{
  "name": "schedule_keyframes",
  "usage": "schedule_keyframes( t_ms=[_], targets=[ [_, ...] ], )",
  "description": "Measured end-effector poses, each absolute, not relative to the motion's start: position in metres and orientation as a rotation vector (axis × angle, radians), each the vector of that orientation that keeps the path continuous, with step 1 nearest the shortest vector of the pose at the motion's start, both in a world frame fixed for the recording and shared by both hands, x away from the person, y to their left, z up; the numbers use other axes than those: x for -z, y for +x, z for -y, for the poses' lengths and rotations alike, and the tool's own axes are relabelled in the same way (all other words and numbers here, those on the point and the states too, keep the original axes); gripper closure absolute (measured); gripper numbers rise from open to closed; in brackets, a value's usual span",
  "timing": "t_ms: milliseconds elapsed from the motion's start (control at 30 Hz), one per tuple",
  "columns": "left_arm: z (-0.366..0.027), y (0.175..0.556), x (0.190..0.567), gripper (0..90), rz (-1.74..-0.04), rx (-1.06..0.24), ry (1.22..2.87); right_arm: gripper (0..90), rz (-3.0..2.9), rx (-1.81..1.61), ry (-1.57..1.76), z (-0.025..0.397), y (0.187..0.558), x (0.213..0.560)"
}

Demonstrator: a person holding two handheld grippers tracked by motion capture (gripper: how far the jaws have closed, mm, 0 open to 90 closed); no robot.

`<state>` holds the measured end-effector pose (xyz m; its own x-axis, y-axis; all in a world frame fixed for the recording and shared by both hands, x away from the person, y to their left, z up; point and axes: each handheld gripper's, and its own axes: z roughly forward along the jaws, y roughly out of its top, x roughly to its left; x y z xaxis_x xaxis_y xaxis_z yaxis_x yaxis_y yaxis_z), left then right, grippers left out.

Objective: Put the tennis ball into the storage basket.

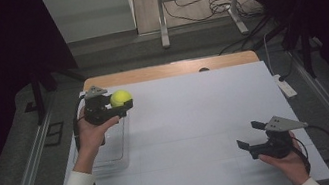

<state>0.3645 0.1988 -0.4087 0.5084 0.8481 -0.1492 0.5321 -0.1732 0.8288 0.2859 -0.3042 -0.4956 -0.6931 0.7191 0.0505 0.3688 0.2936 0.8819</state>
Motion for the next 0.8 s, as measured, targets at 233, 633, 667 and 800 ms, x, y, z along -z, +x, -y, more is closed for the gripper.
schedule_keyframes(
  t_ms=[233, 633, 667, 800],
  targets=[
    [-0.206, 0.364, 0.407, 26.6, -1.169, -0.463, 1.847, 9.3, -2.209, -1.361, 0.986, 0.305, 0.287, 0.496],
    [-0.225, 0.365, 0.402, 26.6, -1.23, -0.515, 1.836, 9.3, -2.218, -1.342, 0.989, 0.302, 0.287, 0.495],
    [-0.228, 0.367, 0.403, 26.6, -1.243, -0.521, 1.838, 9.3, -2.219, -1.342, 0.985, 0.301, 0.287, 0.496],
    [-0.236, 0.372, 0.408, 26.5, -1.287, -0.53, 1.838, 9.3, -2.22, -1.341, 0.984, 0.301, 0.287, 0.496]
  ],
)
